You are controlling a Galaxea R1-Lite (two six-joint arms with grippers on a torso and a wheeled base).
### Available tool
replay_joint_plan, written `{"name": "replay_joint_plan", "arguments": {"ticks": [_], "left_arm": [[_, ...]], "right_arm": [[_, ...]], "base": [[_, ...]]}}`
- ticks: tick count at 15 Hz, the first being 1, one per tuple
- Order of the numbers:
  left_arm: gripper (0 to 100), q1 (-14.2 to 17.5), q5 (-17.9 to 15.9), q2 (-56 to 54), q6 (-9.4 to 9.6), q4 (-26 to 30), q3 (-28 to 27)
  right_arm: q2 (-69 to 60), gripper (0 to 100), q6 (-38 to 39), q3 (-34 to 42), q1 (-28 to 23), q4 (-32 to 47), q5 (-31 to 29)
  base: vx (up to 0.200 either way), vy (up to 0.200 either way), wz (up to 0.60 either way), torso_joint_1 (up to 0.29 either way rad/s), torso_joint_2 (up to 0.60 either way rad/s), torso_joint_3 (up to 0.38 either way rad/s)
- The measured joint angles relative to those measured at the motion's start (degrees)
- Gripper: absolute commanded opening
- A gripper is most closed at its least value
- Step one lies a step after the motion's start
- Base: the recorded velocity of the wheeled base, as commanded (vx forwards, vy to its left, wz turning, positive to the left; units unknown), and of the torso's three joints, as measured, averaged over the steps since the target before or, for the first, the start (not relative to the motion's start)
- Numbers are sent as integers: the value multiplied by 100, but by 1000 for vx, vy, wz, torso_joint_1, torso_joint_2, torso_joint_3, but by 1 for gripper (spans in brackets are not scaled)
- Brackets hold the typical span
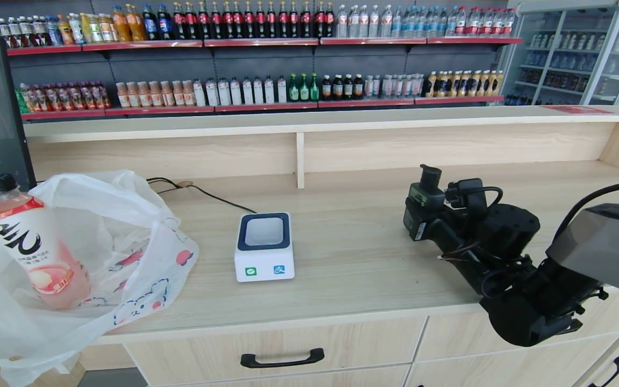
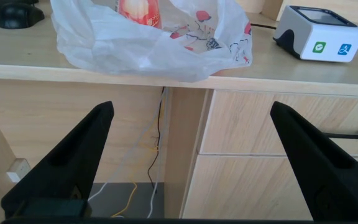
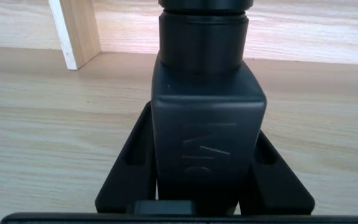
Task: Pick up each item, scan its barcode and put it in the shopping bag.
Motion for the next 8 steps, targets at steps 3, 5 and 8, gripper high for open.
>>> {"name": "replay_joint_plan", "arguments": {"ticks": [3,5,8], "left_arm": [[100,2,0,0,2,0,0],[100,2,0,0,0,0,0],[100,0,0,0,0,2,0]], "right_arm": [[-143,0,-4,245,0,-1,2],[-297,0,-4,495,0,-6,0],[-592,0,-6,964,54,-1,0]], "base": [[0,0,0,0,0,0],[0,0,0,0,0,0],[0,0,0,0,0,0]]}}
